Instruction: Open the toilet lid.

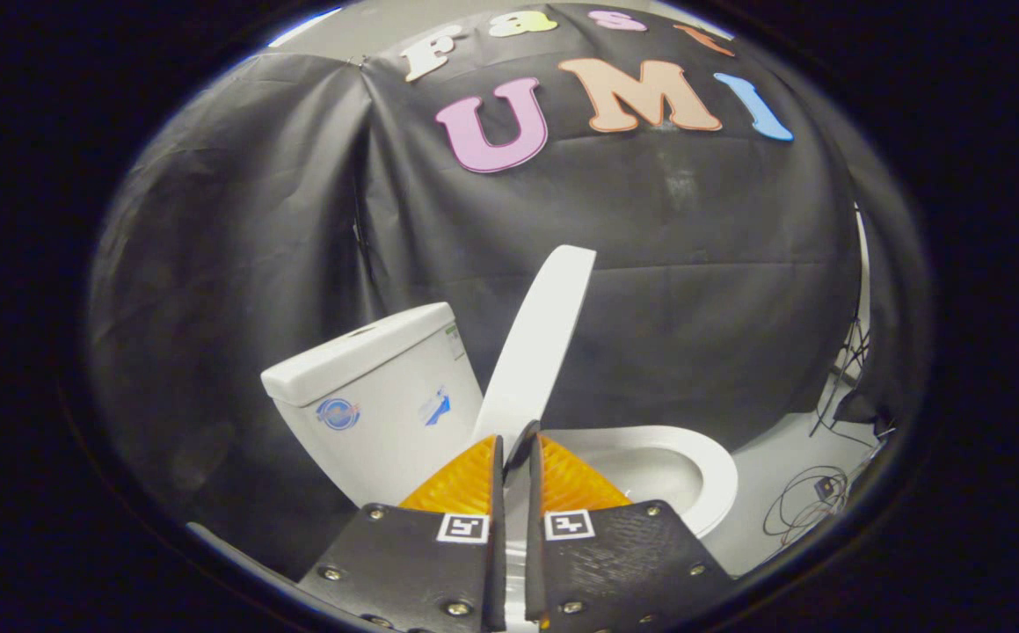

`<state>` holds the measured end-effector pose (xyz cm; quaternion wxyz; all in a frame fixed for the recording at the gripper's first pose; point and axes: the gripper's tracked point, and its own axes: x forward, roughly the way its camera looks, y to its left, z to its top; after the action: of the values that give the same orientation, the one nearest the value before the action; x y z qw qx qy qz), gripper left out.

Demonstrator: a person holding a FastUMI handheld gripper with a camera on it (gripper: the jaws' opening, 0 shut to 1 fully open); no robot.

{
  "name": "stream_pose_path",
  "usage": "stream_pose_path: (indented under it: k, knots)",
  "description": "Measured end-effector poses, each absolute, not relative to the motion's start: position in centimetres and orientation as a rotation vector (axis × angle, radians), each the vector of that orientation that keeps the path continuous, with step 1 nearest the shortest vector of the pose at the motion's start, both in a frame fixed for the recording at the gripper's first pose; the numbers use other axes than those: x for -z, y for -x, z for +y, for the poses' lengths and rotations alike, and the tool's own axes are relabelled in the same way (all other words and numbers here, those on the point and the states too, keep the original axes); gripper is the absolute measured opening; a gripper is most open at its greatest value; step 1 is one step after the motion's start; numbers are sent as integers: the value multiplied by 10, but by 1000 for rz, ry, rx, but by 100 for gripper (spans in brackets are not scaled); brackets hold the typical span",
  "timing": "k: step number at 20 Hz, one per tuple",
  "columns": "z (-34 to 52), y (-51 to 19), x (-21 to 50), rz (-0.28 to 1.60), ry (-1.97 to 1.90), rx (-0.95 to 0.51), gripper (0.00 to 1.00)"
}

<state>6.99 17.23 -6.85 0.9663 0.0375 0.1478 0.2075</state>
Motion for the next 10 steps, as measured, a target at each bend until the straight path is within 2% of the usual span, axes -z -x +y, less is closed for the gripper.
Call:
stream_pose_path:
  k: [10]
  knots:
    - [178,-68,66,261,-64,-463,9]
